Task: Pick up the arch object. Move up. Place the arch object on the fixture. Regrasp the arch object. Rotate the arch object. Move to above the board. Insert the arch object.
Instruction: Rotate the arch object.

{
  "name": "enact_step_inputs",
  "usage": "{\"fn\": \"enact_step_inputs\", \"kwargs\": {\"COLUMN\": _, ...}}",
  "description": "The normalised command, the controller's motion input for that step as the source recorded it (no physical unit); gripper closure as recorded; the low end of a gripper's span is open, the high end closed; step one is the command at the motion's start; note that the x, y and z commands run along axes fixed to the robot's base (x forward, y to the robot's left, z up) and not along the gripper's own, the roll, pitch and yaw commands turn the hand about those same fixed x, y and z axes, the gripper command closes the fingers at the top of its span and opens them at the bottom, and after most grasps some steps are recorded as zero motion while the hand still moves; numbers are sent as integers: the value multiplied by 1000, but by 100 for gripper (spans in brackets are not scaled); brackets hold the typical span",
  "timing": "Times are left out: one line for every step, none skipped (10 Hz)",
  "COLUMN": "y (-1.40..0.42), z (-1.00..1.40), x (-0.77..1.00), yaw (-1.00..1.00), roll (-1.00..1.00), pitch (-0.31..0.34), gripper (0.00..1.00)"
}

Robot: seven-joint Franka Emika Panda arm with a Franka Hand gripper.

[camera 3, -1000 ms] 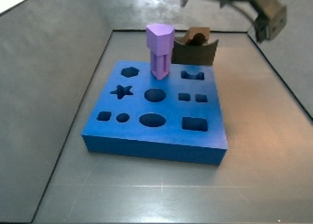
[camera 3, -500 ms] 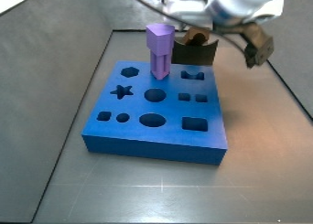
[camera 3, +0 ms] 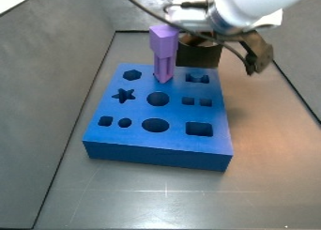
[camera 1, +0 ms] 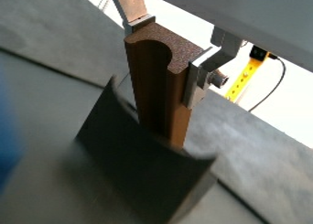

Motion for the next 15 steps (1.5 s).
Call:
{"fn": "enact_step_inputs", "kwargs": {"y": 350, "z": 916, "x": -1000, "yaw": 1, "roll": -91, "pitch": -69, "gripper": 100}}
{"fn": "enact_step_inputs", "kwargs": {"y": 327, "z": 899, "x": -1000, "yaw": -3, "roll": -102, "pitch": -83, "gripper": 100}}
{"fn": "enact_step_inputs", "kwargs": {"y": 290, "z": 860, "x": -1000, "yaw": -21, "roll": -117, "pitch": -100, "gripper": 100}}
{"fn": "enact_step_inputs", "kwargs": {"y": 272, "z": 825, "x": -1000, "yaw": -37, "roll": -127, "pitch": -101, "gripper": 100}}
{"fn": "enact_step_inputs", "kwargs": {"y": 245, "z": 774, "x": -1000, "yaw": -57, "roll": -136, "pitch": -97, "gripper": 100}}
{"fn": "enact_step_inputs", "kwargs": {"y": 230, "z": 745, "x": -1000, "yaw": -67, "roll": -133, "pitch": -92, "gripper": 100}}
{"fn": "enact_step_inputs", "kwargs": {"y": 201, "z": 676, "x": -1000, "yaw": -82, "roll": -133, "pitch": -84, "gripper": 100}}
{"fn": "enact_step_inputs", "kwargs": {"y": 186, "z": 612, "x": -1000, "yaw": -87, "roll": -136, "pitch": -79, "gripper": 100}}
{"fn": "enact_step_inputs", "kwargs": {"y": 161, "z": 502, "x": -1000, "yaw": -89, "roll": -145, "pitch": -69, "gripper": 100}}
{"fn": "enact_step_inputs", "kwargs": {"y": 148, "z": 434, "x": -1000, "yaw": -88, "roll": -143, "pitch": -65, "gripper": 100}}
{"fn": "enact_step_inputs", "kwargs": {"y": 129, "z": 323, "x": -1000, "yaw": -88, "roll": -124, "pitch": -51, "gripper": 100}}
{"fn": "enact_step_inputs", "kwargs": {"y": 85, "z": 222, "x": -827, "yaw": -86, "roll": -126, "pitch": -34, "gripper": 100}}
{"fn": "enact_step_inputs", "kwargs": {"y": 65, "z": 146, "x": -669, "yaw": -81, "roll": -131, "pitch": -25, "gripper": 100}}
{"fn": "enact_step_inputs", "kwargs": {"y": 53, "z": 108, "x": -564, "yaw": -77, "roll": -130, "pitch": -21, "gripper": 100}}
{"fn": "enact_step_inputs", "kwargs": {"y": 33, "z": 62, "x": -347, "yaw": -68, "roll": -129, "pitch": -20, "gripper": 100}}
